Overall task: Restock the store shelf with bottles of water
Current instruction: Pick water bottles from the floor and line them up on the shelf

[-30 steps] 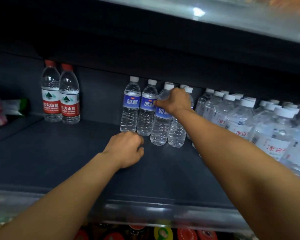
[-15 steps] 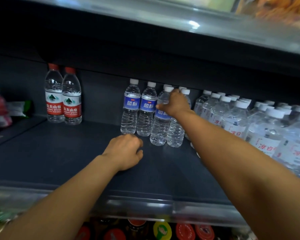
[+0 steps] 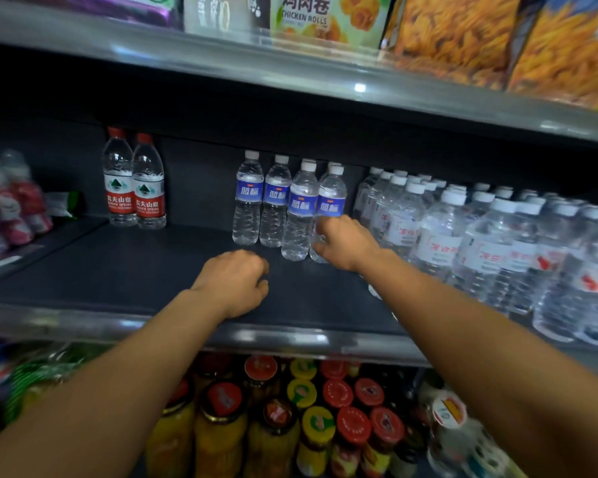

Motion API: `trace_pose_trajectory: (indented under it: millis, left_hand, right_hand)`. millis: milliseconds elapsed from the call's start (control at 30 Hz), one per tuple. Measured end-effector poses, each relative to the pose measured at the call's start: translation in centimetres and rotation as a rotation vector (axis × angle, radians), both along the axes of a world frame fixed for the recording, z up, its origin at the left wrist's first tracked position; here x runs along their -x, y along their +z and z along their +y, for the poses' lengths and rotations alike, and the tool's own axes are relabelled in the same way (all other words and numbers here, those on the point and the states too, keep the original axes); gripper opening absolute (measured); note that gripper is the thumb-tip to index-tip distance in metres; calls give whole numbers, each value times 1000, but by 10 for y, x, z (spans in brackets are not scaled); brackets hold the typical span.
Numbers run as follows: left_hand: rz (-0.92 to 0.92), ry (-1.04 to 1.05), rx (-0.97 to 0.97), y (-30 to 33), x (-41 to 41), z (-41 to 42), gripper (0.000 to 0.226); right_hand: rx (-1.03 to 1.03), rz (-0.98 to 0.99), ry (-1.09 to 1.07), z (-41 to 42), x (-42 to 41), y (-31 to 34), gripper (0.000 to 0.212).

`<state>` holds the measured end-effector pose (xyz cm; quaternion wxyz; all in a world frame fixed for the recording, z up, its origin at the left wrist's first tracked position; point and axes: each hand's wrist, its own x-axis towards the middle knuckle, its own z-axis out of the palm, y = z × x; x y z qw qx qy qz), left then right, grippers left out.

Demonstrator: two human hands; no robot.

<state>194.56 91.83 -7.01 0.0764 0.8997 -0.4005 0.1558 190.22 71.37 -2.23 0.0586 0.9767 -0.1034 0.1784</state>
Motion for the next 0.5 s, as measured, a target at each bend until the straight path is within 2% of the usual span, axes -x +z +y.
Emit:
trace_pose_trajectory:
  millis: [300, 500]
  left_hand:
    - [-7, -22, -21, -23, 108, 21, 26]
    - [57, -69, -55, -77, 173, 22, 29]
  right_hand:
    - [-60, 35, 142, 44, 135, -66, 21]
    - [-123, 46, 175, 65, 220, -134, 22]
